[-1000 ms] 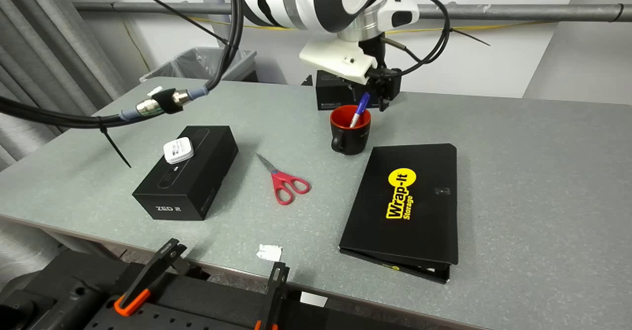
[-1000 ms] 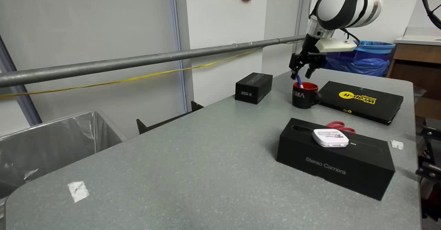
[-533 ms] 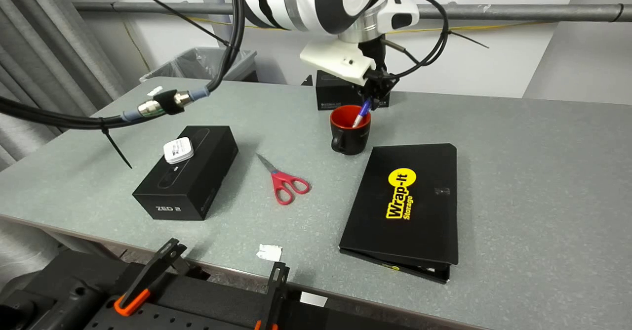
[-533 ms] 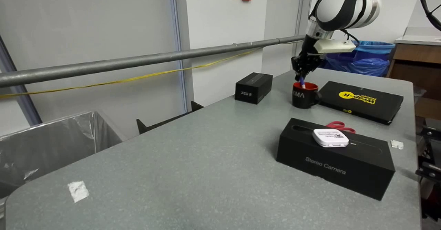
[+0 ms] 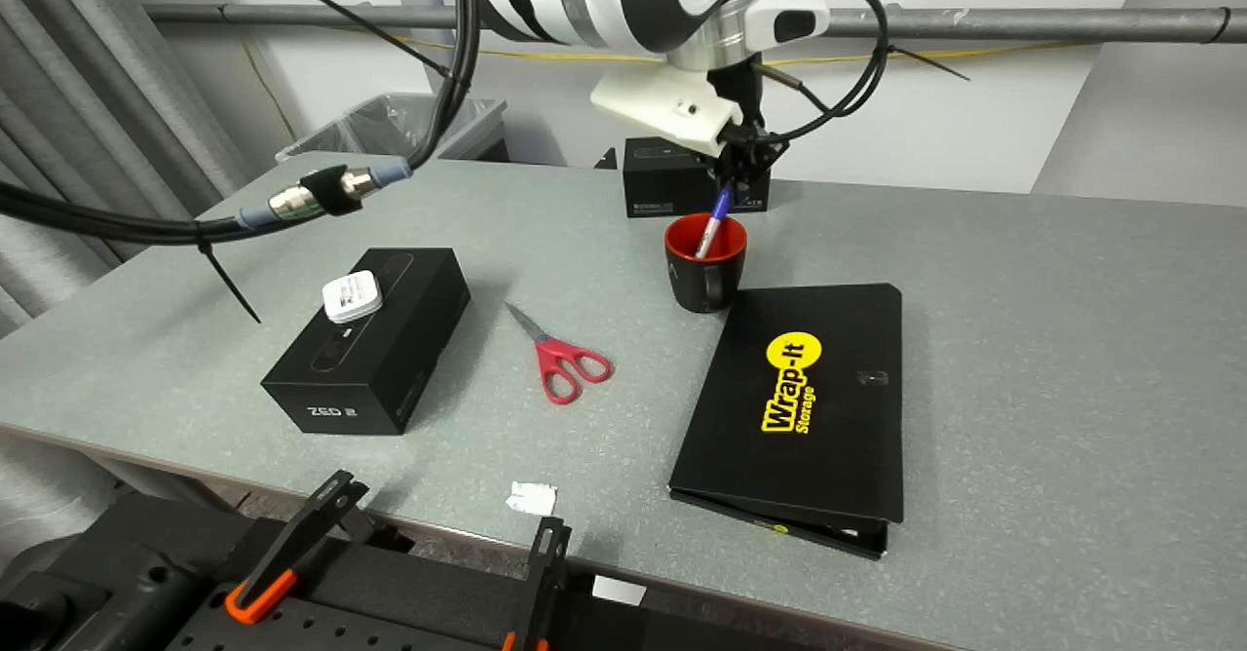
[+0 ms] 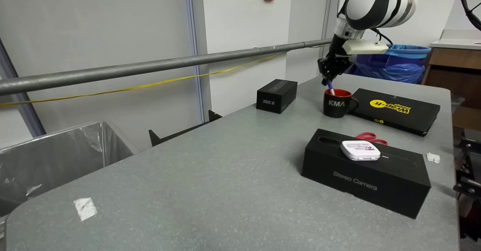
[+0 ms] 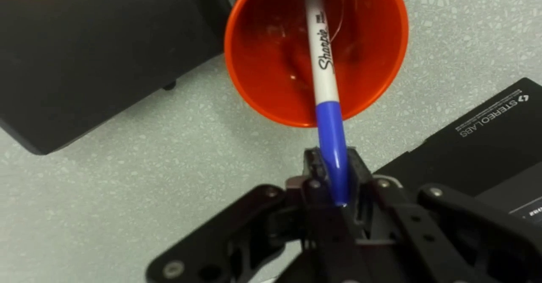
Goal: Remove the marker from the mug
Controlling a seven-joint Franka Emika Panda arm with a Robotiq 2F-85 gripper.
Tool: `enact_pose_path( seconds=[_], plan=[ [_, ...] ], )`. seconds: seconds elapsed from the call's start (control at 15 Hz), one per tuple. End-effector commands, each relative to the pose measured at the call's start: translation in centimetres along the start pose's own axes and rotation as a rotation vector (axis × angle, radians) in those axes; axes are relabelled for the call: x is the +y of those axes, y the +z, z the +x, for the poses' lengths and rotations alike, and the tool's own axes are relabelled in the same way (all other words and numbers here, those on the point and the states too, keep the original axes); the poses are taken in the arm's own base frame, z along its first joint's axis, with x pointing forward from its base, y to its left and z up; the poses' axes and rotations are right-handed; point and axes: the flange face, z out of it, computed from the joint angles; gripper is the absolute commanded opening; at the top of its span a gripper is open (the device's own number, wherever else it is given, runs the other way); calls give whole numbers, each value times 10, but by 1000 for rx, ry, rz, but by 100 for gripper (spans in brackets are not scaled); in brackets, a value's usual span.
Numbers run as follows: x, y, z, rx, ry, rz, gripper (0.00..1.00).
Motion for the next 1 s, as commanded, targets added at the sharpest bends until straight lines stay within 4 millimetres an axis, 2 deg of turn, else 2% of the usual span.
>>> enact_pose_path(
  seconds=[0.0,0.13,0.27,0.4,0.47,0.6,0.73,0.93],
  plan=[
    [12,-53,-11,41,-36,34,4],
    [14,-80,-19,47,-91,66,4],
    [3,-112,-28,40,-166,122,4],
    [-26,-113,-32,-15,-202,176,4],
    [-43,-107,-34,-54,-209,183,4],
    [-81,-76,-41,-112,-226,174,4],
    [-108,-43,-50,-143,-243,148,4],
    [-131,1,-61,-186,-275,100,4]
  ],
)
